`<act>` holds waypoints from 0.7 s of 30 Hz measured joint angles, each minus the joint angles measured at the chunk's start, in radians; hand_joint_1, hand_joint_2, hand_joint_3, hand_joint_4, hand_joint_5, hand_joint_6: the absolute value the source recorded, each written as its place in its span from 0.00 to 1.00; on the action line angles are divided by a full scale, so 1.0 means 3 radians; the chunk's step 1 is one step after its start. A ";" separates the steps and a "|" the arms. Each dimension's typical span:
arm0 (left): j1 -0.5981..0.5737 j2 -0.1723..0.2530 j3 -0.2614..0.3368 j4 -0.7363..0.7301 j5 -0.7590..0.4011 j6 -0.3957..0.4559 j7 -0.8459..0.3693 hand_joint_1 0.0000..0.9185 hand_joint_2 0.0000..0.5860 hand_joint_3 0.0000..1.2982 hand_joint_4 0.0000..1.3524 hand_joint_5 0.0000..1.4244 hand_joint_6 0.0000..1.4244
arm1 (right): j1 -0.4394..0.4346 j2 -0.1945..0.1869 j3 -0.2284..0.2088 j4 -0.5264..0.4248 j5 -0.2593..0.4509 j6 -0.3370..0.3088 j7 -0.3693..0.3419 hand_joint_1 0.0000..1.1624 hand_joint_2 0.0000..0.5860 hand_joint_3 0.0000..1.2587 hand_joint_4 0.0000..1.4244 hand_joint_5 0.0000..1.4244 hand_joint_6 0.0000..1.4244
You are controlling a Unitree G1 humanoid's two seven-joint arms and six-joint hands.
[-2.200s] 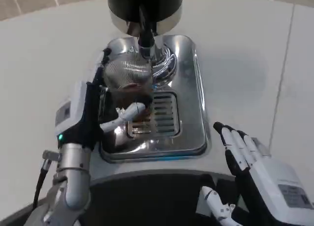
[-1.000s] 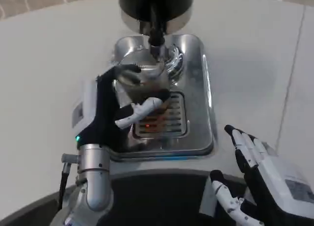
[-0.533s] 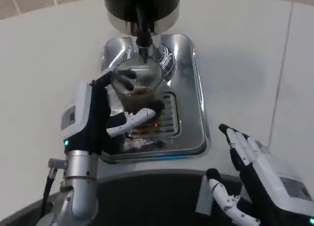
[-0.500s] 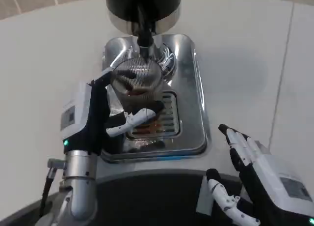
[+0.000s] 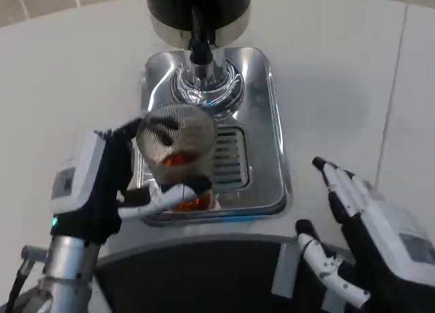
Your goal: Grasp the cup under the faucet to collect the drink, then remove the cup.
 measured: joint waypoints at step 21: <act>0.0842 0.0084 0.0288 -0.1181 -0.0182 -0.0401 -0.0638 0.65 0.14 0.85 0.89 1.00 1.00 | 0.0220 -0.0527 -0.0114 -0.0372 -0.0064 -0.0765 -0.0073 0.04 0.99 0.00 0.00 0.00 0.00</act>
